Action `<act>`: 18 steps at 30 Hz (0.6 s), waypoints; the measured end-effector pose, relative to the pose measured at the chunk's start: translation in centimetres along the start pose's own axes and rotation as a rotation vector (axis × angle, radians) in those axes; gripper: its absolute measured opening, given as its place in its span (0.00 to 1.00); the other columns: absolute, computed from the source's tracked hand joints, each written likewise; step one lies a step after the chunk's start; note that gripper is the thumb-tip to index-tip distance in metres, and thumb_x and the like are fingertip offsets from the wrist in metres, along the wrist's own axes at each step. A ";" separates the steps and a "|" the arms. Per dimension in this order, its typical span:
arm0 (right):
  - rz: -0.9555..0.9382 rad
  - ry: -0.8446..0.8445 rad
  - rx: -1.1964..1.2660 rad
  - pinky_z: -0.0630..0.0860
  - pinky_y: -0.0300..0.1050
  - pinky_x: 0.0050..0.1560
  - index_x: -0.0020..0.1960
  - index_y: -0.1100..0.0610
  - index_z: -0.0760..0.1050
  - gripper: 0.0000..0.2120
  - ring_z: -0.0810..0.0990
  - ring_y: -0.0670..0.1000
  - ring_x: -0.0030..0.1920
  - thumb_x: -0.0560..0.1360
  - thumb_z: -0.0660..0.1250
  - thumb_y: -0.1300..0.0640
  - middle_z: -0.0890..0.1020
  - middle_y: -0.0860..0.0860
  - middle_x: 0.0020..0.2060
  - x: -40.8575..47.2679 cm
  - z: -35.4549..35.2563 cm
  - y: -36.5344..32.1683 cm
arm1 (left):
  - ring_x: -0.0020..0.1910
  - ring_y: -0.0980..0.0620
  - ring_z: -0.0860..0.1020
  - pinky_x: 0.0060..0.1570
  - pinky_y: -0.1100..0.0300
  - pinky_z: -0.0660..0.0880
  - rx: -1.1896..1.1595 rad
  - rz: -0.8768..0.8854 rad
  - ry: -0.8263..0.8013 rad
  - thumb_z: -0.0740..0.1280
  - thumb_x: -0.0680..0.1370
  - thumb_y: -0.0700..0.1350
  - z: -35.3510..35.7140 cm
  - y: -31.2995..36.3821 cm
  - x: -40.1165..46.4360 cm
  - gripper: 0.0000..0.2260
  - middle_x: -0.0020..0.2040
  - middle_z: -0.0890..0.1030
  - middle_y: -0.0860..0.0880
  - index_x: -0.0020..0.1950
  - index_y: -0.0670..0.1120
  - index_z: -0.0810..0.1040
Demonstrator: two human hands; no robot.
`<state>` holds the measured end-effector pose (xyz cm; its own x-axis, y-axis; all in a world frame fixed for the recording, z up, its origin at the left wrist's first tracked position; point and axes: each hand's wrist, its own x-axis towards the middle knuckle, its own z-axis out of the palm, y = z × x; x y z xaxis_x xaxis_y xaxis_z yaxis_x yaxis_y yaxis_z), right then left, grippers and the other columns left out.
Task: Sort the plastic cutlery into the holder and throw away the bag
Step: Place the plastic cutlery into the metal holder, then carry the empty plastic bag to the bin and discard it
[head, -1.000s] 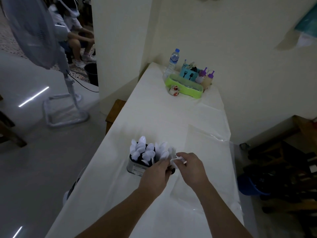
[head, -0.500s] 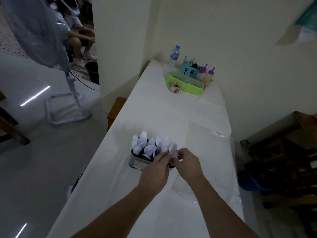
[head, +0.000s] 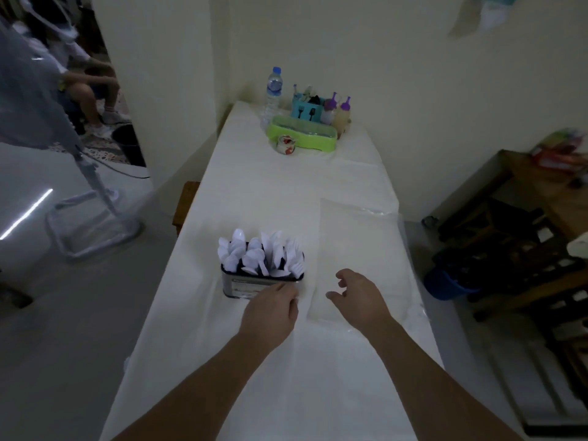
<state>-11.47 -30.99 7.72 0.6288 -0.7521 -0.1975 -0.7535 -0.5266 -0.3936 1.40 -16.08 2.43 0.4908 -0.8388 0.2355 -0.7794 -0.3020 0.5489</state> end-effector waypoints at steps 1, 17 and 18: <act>-0.002 -0.002 -0.030 0.75 0.45 0.59 0.68 0.54 0.70 0.23 0.79 0.51 0.58 0.76 0.69 0.48 0.79 0.52 0.59 -0.6 -0.1 0.8 | 0.40 0.50 0.78 0.36 0.61 0.69 0.021 0.015 -0.039 0.61 0.77 0.46 0.3 0.2 0.0 0.06 0.40 0.79 0.51 0.45 0.48 0.77; 0.105 -0.033 -0.291 0.70 0.46 0.69 0.75 0.54 0.59 0.27 0.66 0.53 0.71 0.78 0.59 0.65 0.64 0.52 0.74 -5.1 0.2 17.8 | 0.62 0.47 0.78 0.57 0.55 0.78 0.345 0.164 -0.374 0.63 0.76 0.33 7.8 2.7 2.7 0.23 0.64 0.78 0.45 0.70 0.43 0.71; 0.112 -0.039 -0.290 0.70 0.46 0.69 0.76 0.54 0.57 0.28 0.66 0.53 0.71 0.78 0.59 0.65 0.63 0.51 0.75 -4.7 0.1 18.7 | 0.65 0.48 0.75 0.59 0.56 0.76 0.375 0.162 -0.388 0.62 0.76 0.32 8.1 3.1 3.2 0.26 0.68 0.74 0.46 0.75 0.44 0.66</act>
<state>-28.48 -37.29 1.14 0.5418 -0.7987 -0.2616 -0.8380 -0.5371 -0.0959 -2.64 -23.37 -1.62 0.2291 -0.9717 -0.0580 -0.9527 -0.2361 0.1912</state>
